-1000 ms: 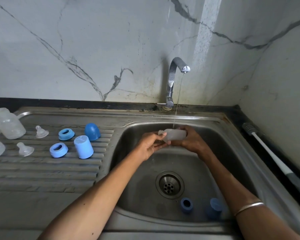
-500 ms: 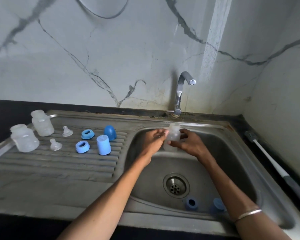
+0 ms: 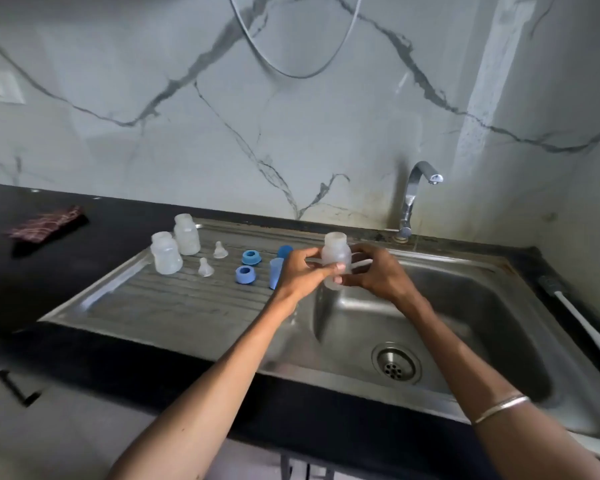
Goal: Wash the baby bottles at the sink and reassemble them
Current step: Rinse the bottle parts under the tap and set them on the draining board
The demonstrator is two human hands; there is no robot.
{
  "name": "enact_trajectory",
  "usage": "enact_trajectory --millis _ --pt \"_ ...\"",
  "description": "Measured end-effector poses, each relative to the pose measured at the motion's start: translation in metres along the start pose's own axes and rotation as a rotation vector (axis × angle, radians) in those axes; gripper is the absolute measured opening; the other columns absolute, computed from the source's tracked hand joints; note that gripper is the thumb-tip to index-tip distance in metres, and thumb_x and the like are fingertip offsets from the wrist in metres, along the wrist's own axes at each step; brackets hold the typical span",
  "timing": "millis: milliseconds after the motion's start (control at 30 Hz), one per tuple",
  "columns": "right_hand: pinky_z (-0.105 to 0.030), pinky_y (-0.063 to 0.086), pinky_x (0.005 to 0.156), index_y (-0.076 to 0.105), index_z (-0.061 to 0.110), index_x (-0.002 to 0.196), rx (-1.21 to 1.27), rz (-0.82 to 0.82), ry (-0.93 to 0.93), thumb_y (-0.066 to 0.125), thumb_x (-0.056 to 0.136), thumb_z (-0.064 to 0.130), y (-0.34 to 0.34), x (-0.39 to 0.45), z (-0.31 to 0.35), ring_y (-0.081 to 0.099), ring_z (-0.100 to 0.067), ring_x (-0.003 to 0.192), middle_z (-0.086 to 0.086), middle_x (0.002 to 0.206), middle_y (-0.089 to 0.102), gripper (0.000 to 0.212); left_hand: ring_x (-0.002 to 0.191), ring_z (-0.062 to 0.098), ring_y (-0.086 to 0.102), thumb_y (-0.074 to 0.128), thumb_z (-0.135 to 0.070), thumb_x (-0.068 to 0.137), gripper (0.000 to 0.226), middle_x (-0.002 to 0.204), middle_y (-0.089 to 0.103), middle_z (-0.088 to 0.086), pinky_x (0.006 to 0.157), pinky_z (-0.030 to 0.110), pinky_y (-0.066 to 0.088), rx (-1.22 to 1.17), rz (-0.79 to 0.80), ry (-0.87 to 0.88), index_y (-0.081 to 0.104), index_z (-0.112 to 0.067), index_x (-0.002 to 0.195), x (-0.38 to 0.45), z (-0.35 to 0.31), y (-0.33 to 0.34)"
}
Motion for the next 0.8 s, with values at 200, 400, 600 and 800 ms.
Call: enact_trajectory --millis 200,400,600,800 --pt "-0.026 0.055 0.073 0.063 0.021 0.111 0.059 0.082 -0.048 0.085 0.073 0.017 0.07 0.01 0.051 0.065 -0.015 0.085 0.001 0.098 0.067 0.044 0.093 0.026 0.074 0.088 -0.032 0.066 0.036 0.095 0.078 0.004 0.085 0.046 0.06 -0.007 -0.166 -0.012 0.077 -0.023 0.099 -0.03 0.008 -0.102" --pt "-0.013 0.048 0.066 0.067 0.01 0.115 0.023 0.08 -0.081 0.064 0.091 0.01 0.149 0.034 0.073 0.065 -0.014 0.09 -0.004 0.111 0.07 0.024 0.099 0.027 0.073 0.087 -0.046 0.059 0.042 0.097 0.078 0.004 0.089 0.053 0.058 0.047 -0.304 -0.049 0.079 -0.027 0.095 -0.056 0.037 -0.208" --pt "-0.032 0.046 0.102 0.066 0.008 0.12 -0.053 0.172 -0.101 0.061 0.093 0.012 0.22 0.057 0.093 0.064 -0.02 0.108 -0.003 0.119 0.068 0.028 0.093 0.013 0.074 0.088 -0.02 0.072 0.027 0.095 0.078 -0.006 0.086 0.043 0.06 0.109 -0.45 -0.057 0.076 -0.032 0.093 -0.073 0.059 -0.288" --pt "-0.035 0.043 0.106 0.063 0.014 0.125 -0.124 0.205 -0.106 0.062 0.091 0.014 0.264 0.072 0.102 0.06 -0.021 0.118 -0.001 0.126 0.065 0.033 0.09 0.008 0.072 0.085 -0.017 0.075 0.021 0.091 0.077 -0.01 0.082 0.03 0.058 0.243 -0.54 -0.065 0.077 -0.022 0.094 -0.062 0.08 -0.331"
Point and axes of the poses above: each hand's wrist, its own x-axis towards the middle knuckle, its own y-axis out of the palm, z = x × y, the point moved 5 cm from there along x, towards the middle knuckle
